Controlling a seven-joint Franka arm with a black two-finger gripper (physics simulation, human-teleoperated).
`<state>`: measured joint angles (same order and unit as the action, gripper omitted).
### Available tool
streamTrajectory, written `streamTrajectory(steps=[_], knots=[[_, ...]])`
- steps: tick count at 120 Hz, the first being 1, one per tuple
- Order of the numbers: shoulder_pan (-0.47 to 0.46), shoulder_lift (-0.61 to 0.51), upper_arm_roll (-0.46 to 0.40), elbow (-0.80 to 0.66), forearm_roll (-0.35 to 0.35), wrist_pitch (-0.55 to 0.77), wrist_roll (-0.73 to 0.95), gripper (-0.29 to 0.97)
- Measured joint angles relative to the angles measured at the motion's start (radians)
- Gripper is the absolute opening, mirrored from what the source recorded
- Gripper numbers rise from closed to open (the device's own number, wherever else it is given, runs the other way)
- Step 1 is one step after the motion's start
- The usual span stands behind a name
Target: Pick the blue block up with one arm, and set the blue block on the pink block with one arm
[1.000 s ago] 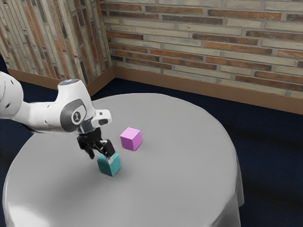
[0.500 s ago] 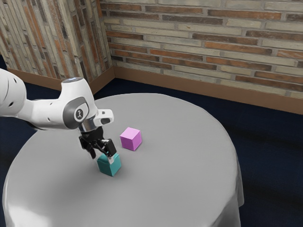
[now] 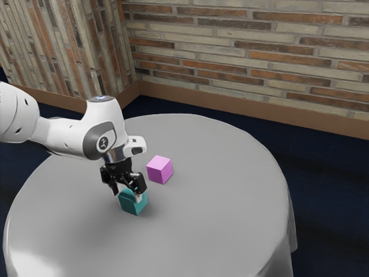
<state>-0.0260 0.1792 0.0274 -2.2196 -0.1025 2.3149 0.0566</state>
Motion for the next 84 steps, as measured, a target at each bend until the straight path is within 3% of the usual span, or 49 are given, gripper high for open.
streamTrajectory(steps=[84], knots=[[0.0, 0.034, -0.001, -0.001, 0.048, 0.075, -0.086, 0.68]])
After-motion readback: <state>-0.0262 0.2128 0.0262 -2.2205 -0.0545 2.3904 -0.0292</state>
